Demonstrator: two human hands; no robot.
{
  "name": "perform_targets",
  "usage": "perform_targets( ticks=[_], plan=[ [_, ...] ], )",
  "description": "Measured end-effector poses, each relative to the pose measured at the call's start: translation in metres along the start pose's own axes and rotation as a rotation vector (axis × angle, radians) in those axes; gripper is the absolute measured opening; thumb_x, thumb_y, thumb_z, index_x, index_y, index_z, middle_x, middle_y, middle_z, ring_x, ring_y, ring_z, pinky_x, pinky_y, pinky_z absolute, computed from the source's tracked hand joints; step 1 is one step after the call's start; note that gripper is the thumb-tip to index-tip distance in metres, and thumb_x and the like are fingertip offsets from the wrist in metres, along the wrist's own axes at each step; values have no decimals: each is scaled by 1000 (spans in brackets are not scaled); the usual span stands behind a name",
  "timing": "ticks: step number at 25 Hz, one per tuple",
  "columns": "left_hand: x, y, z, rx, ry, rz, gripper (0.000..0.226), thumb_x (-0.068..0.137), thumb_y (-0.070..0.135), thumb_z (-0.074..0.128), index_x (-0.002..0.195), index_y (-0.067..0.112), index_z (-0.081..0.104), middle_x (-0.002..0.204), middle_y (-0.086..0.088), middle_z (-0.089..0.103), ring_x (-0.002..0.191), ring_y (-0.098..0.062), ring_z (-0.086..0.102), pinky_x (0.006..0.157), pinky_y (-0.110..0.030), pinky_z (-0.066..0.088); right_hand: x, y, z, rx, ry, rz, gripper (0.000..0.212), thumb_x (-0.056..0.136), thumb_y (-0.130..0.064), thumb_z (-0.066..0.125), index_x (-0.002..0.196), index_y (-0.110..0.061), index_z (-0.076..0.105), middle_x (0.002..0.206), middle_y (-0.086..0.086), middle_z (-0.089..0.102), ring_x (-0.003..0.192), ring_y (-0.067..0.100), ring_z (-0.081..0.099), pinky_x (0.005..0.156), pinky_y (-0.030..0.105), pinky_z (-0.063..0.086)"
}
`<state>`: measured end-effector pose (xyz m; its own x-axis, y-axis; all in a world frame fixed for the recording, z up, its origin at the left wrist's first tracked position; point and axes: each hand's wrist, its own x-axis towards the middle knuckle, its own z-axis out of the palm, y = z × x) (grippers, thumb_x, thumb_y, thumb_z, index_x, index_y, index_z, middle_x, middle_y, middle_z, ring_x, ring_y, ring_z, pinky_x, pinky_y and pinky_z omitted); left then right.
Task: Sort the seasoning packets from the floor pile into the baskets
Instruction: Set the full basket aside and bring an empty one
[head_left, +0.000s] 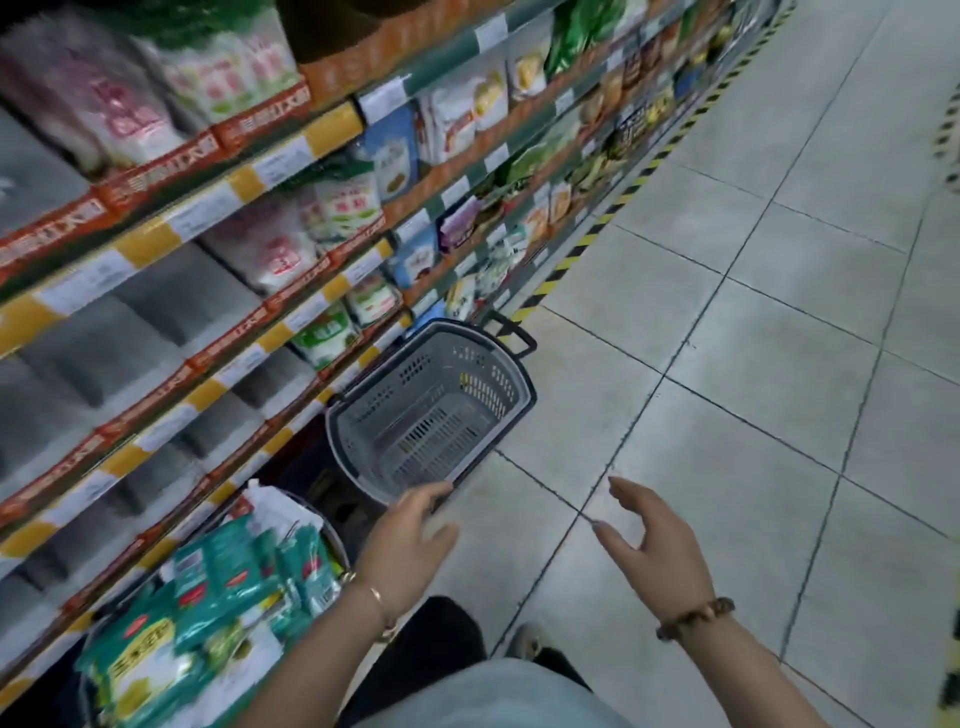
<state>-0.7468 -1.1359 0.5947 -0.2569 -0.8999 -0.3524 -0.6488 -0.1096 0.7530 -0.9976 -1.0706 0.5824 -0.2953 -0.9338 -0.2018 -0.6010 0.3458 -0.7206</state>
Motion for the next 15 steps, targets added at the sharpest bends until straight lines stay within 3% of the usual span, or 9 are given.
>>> perform_targets(
  ticks=[6,11,15],
  plan=[
    [74,16,9,22,46,-134,36,91,18,57,127,21,51,127,2,53,107,-7,49,88,-16,36,118,-9,-13,-34,-124,-101,48,85,-31,63,130,-21,50,128,-7,54,115,9,51,90,17,35],
    [178,31,4,-116,85,-247,38,94,22,54,131,26,46,138,3,46,125,-12,44,98,-25,39,244,-32,-16,-109,-214,-193,48,85,-32,63,130,-24,50,126,-9,55,112,6,52,89,16,35],
    [274,57,-20,-129,188,-240,38,94,25,52,131,28,45,138,5,47,126,-11,45,96,-23,38,348,-50,-26,-161,-292,-213,48,83,-26,67,128,-19,52,125,-2,58,112,12,54,87,20,38]
  ],
)
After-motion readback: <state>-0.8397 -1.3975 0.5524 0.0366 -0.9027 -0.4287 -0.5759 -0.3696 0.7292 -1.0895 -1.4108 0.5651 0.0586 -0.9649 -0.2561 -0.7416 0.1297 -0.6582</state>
